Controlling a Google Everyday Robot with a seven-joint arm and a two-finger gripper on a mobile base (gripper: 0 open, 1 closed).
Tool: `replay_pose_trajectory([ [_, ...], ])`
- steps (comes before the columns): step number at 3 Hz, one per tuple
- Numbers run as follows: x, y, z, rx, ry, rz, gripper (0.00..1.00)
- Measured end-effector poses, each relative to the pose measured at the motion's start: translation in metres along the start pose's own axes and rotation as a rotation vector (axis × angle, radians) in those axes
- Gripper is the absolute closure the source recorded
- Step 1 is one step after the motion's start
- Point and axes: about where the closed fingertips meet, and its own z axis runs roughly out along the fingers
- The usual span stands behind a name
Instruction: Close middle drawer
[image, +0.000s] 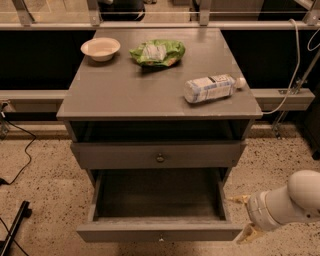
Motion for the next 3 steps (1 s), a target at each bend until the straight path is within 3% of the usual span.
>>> replay_pose_trajectory([
  [2,0.019,0.02,0.078,-0.068,-0.081,0.032,0.72],
  [3,0.026,0.034,0.105,-0.062,-0.123,0.057,0.95],
])
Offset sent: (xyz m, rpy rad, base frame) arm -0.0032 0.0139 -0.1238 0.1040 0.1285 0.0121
